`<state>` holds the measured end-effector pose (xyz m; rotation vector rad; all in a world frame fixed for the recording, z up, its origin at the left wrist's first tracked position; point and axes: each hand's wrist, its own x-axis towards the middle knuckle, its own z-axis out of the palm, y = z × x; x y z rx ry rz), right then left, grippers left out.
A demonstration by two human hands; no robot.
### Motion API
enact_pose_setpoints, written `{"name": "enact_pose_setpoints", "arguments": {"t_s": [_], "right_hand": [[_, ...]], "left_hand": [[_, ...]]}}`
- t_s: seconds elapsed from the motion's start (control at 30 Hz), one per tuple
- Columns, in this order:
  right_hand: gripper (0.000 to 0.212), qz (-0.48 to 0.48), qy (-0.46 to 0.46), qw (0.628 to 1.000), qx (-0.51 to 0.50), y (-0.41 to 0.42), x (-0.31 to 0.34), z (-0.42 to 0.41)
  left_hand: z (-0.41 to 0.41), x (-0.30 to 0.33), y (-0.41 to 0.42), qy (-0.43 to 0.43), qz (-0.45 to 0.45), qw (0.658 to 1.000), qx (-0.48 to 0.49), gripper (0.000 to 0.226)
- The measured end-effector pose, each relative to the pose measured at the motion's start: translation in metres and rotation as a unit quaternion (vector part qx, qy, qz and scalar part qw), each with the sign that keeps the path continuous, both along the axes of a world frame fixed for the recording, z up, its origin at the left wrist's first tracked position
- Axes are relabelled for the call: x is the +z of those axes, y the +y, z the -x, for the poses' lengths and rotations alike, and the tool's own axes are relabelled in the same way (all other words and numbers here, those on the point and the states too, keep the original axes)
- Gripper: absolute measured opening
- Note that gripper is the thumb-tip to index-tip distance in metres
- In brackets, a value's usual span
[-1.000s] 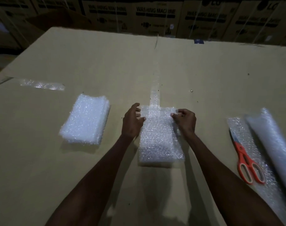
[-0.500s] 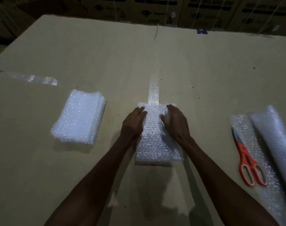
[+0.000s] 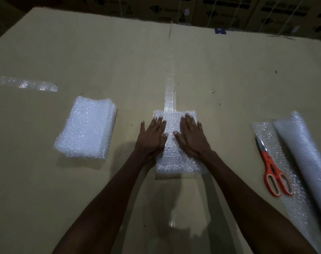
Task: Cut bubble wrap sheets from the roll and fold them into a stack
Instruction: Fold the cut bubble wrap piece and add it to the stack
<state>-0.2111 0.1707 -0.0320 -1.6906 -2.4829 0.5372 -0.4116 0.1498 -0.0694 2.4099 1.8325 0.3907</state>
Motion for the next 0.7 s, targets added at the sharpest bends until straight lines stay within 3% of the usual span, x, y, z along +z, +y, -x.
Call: {"name": "enact_pose_setpoints", "arguments": {"t_s": [0.13, 0.27, 0.37, 0.57, 0.7], "right_hand": [[0.064, -0.040, 0.112, 0.993, 0.018, -0.016, 0.028, -0.015], [0.031, -0.161, 0.151, 0.971, 0.086, -0.048, 0.033, -0.035], [0.015, -0.179, 0.188, 0.961, 0.093, -0.072, 0.028, -0.048], [0.037, -0.121, 0.157, 0.973, 0.118, -0.100, 0.020, -0.060], [0.053, -0.077, 0.107, 0.984, 0.124, -0.103, 0.023, -0.058]], "left_hand": [[-0.004, 0.022, -0.015, -0.070, 0.001, 0.998, -0.003, 0.063], [-0.011, 0.025, -0.046, -0.109, -0.067, 0.987, -0.093, 0.044], [-0.016, 0.024, -0.073, -0.141, -0.083, 0.979, -0.120, 0.041], [-0.015, 0.018, -0.107, -0.125, -0.028, 0.983, -0.128, 0.051], [-0.015, 0.016, -0.111, -0.105, -0.006, 0.989, -0.104, 0.043]]}}
